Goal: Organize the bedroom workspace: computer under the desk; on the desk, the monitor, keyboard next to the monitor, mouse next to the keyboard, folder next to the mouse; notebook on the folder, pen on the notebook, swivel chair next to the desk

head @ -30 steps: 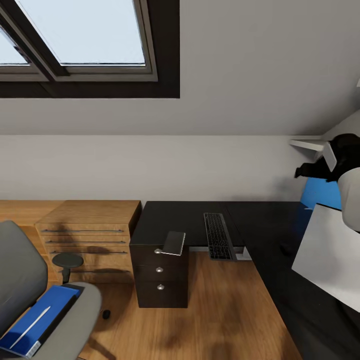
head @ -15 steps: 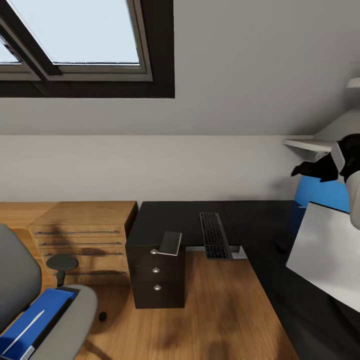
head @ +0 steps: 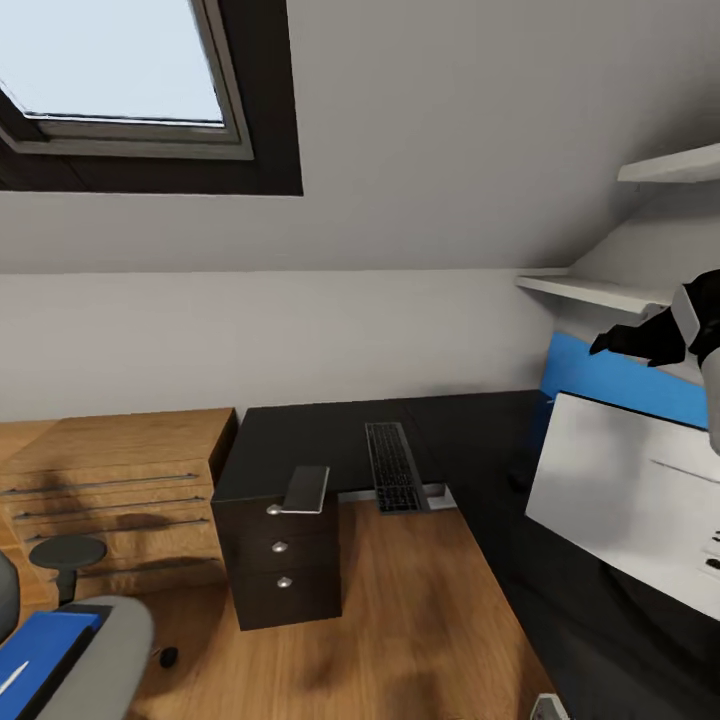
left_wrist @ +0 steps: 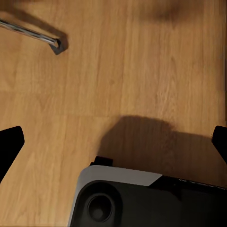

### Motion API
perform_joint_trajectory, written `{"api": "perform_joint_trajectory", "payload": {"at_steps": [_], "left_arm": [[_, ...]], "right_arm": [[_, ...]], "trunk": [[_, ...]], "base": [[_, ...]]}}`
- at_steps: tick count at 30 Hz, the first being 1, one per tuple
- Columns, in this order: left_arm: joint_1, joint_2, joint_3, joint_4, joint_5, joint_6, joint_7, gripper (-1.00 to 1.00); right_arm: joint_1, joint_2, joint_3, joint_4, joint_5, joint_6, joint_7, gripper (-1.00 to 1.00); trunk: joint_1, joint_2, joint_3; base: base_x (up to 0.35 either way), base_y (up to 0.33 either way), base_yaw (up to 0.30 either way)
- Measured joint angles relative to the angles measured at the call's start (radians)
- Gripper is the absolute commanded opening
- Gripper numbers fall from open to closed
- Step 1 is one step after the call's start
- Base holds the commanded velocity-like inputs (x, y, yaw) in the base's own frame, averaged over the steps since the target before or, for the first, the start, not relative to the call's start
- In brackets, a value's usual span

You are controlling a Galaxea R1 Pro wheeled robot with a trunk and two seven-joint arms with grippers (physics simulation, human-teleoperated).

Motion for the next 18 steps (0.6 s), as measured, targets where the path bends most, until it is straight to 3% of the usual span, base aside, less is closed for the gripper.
{"api": "perform_joint_trajectory", "payload": {"at_steps": [6,18], "left_arm": [[0.0,0.0,0.0,0.0,0.0,0.0,0.0,1.0],[0.0,0.0,0.0,0.0,0.0,0.0,0.0,1.0]], "right_arm": [[0.001,-0.007,0.0,0.001,0.0,-0.002,0.001,1.0],[0.006,-0.009,0.005,0.011,0.002,-0.014,0.004,1.0]], "trunk": [[0.0,0.0,0.0],[0.0,0.0,0.0]], "base": [[0.0,0.0,-0.149],[0.0,0.0,-0.016]]}}
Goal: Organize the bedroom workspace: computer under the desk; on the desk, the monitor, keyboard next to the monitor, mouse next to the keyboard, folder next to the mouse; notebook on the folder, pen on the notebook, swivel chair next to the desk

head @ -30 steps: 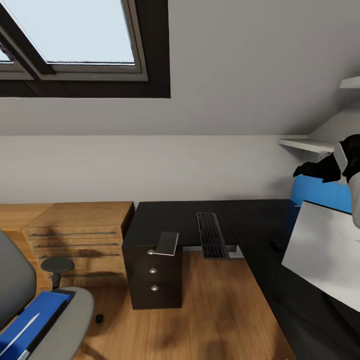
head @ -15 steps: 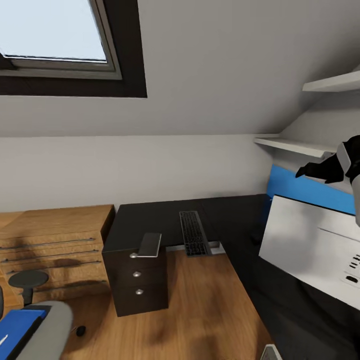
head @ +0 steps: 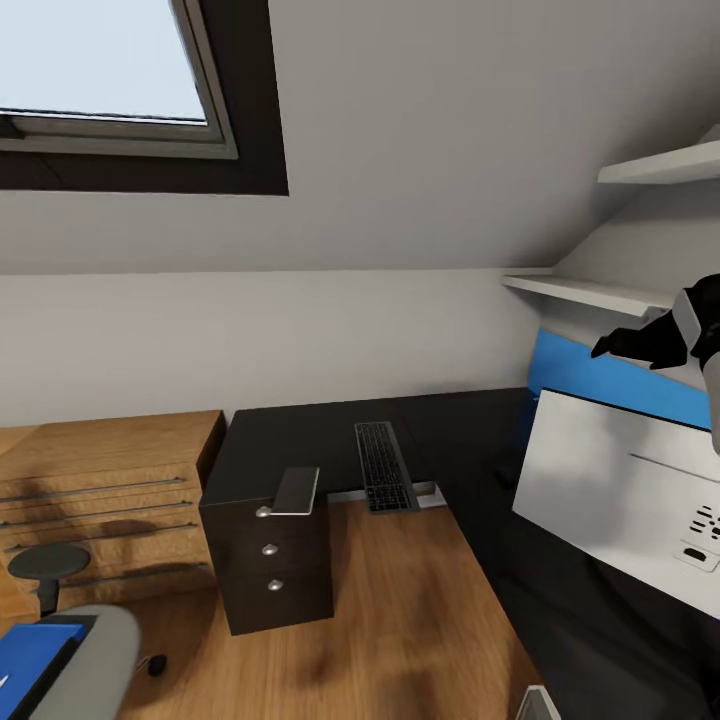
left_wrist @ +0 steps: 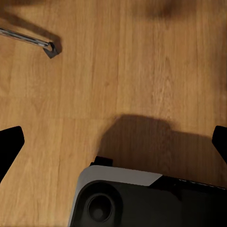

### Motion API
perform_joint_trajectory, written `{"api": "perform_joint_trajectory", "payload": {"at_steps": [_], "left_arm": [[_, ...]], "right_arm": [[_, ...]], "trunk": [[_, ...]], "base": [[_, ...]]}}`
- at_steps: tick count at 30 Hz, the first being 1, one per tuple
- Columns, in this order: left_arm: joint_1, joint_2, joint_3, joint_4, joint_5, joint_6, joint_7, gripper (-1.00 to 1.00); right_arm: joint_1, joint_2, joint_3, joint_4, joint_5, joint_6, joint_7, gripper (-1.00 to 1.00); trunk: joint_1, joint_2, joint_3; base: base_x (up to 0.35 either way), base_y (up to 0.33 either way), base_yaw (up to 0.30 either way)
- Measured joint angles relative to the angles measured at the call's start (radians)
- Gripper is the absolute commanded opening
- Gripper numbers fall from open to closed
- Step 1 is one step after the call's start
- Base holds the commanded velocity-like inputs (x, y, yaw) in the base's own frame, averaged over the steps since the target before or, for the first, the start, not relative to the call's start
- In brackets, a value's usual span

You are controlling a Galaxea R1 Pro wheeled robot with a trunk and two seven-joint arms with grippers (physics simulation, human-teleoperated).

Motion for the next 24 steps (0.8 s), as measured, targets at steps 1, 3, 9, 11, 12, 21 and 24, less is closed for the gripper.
{"api": "perform_joint_trajectory", "payload": {"at_steps": [1,3,9,11,12,21,24], "left_arm": [[0.0,0.0,0.0,0.0,0.0,0.0,0.0,1.0],[0.0,0.0,0.0,0.0,0.0,0.0,0.0,1.0],[0.0,0.0,0.0,0.0,0.0,-0.001,0.0,1.0],[0.0,0.0,0.0,0.0,0.0,-0.001,0.0,1.0],[0.0,0.0,0.0,0.0,0.0,0.0,0.0,1.0],[0.0,0.0,0.0,0.007,0.0,0.0,0.0,1.0],[0.001,0.0,0.0,0.007,0.0,0.0,0.0,1.0]], "right_arm": [[0.0,0.0,0.0,0.0,0.0,0.0,0.0,1.0],[0.0,0.0,0.0,0.0,0.0,-0.001,0.0,1.0],[0.0,0.0,0.0,0.0,0.0,-0.004,0.001,1.0],[0.0,0.0,0.0,0.0,0.0,-0.006,0.001,1.0],[0.0,0.0,0.0,0.0,0.0,-0.007,0.002,1.0],[0.0,-0.004,0.0,0.001,0.001,-0.008,0.001,1.0],[0.0,-0.006,0.0,0.001,0.001,-0.008,0.001,1.0]], "trunk": [[0.0,0.0,0.0],[0.0,0.0,0.0],[0.0,0.0,0.0],[0.0,0.0,0.0],[0.0,0.0,0.0],[0.0,0.0,0.0],[0.0,0.0,0.0]], "base": [[0.0,0.0,-0.002],[0.0,0.0,-0.001],[0.054,0.0,0.0],[0.223,0.0,0.0],[0.271,0.0,0.0],[0.179,0.0,0.0],[0.133,0.0,0.0]]}}
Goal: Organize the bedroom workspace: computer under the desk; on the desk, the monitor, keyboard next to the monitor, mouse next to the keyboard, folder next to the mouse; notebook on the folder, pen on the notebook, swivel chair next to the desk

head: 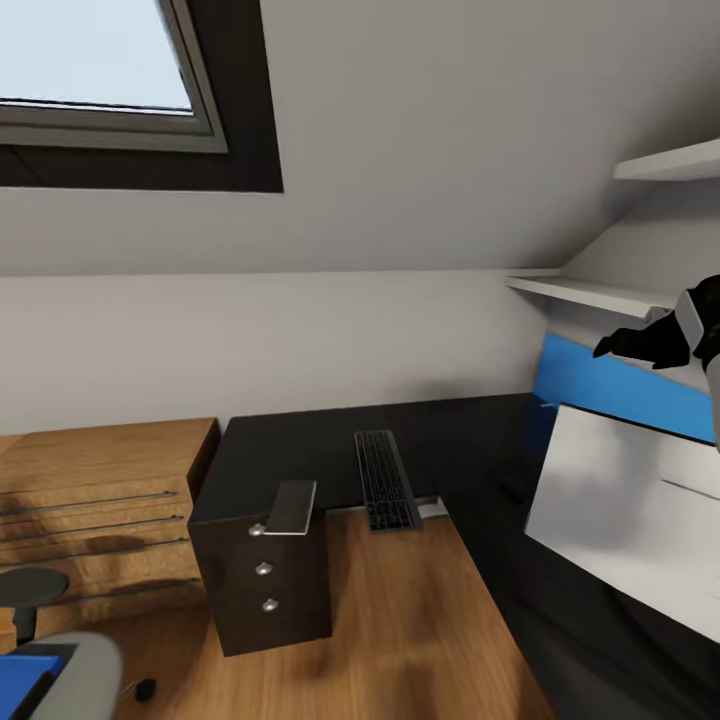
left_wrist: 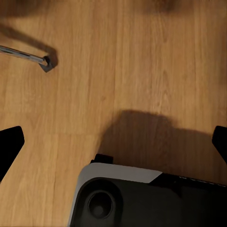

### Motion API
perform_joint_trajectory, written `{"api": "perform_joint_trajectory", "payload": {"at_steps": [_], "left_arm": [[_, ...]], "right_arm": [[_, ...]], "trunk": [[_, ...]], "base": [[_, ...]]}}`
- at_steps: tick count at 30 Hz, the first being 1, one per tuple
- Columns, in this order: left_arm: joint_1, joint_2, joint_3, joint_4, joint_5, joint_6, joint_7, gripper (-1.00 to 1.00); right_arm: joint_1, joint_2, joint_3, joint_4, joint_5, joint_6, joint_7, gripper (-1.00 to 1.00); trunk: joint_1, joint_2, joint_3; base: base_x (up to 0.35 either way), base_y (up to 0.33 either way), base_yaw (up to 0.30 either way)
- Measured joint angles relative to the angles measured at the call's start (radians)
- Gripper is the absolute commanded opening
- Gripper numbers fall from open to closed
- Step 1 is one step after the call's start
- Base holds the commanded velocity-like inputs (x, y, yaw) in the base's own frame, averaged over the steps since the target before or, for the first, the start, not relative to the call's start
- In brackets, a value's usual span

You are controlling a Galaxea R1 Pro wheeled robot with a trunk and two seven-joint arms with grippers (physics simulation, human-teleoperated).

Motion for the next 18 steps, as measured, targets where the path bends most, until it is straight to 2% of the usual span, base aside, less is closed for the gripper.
{"api": "perform_joint_trajectory", "payload": {"at_steps": [8,15,18], "left_arm": [[-0.001,0.0,0.0,0.0,0.0,-0.001,0.0,1.0],[-0.001,0.001,0.0,0.0,0.0,0.0,0.0,1.0],[0.0,0.001,0.0,0.0,0.0,0.0,0.0,1.0]], "right_arm": [[0.0,-0.012,0.001,0.002,0.001,0.0,0.0,1.0],[0.013,-0.022,0.002,0.01,0.017,0.001,-0.001,1.0],[0.02,-0.023,0.008,0.042,0.044,0.002,0.0,1.0]], "trunk": [[0.0,0.0,0.0],[0.0,0.0,0.0],[0.0,0.0,0.0]], "base": [[0.223,0.0,0.0],[0.043,0.0,0.0],[0.008,0.0,0.0]]}}
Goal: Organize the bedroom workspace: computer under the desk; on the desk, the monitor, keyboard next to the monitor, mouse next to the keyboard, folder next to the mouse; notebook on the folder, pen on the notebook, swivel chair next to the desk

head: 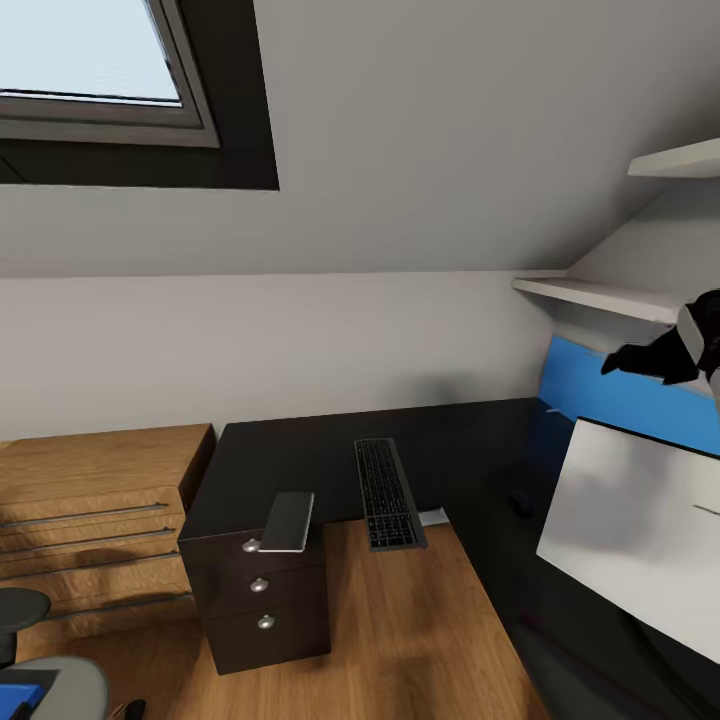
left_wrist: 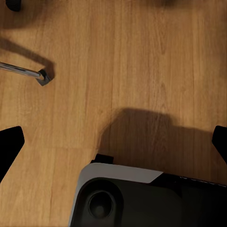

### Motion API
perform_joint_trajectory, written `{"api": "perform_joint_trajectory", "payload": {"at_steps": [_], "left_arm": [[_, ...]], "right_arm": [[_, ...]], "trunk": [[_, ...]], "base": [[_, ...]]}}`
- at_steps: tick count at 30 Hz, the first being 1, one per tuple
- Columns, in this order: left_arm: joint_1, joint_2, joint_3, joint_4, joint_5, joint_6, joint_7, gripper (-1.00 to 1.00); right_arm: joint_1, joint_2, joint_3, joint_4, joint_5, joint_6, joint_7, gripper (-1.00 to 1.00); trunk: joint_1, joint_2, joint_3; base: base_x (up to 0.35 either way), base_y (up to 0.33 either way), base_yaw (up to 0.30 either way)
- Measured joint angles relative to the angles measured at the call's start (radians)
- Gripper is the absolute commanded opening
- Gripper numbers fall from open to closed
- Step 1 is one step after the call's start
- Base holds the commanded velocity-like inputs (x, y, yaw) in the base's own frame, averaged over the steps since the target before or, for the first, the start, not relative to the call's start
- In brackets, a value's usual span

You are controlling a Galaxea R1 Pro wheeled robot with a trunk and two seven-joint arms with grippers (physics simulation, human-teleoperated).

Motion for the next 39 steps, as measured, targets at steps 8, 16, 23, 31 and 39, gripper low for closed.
{"api": "perform_joint_trajectory", "payload": {"at_steps": [8,16,23,31,39], "left_arm": [[0.0,0.0,0.0,0.0,0.001,0.0,0.0,1.0],[0.0,-0.001,0.0,0.0,0.0,0.0,0.0,1.0],[0.0,0.0,0.0,0.0,0.001,0.0,0.0,1.0],[0.0,0.0,0.0,0.0,0.001,-0.001,0.0,1.0],[-0.001,0.0,0.0,0.0,0.001,0.0,0.0,1.0]], "right_arm": [[0.007,-0.002,0.012,0.056,0.064,0.0,0.001,1.0],[0.007,-0.013,0.014,0.066,0.072,-0.001,0.001,1.0],[0.007,-0.018,0.013,0.09,0.073,-0.002,0.001,1.0],[0.009,-0.019,0.013,0.141,0.075,-0.03,0.001,1.0],[0.013,-0.021,0.013,0.19,0.08,-0.061,0.001,1.0]], "trunk": [[0.0,0.0,0.0],[0.0,0.0,0.0],[0.0,0.0,0.0],[0.0,0.0,0.0],[0.0,0.0,0.0]], "base": [[0.002,0.0,0.0],[0.0,0.0,0.0],[0.0,0.0,0.0],[0.075,0.0,0.0],[0.118,0.0,0.0]]}}
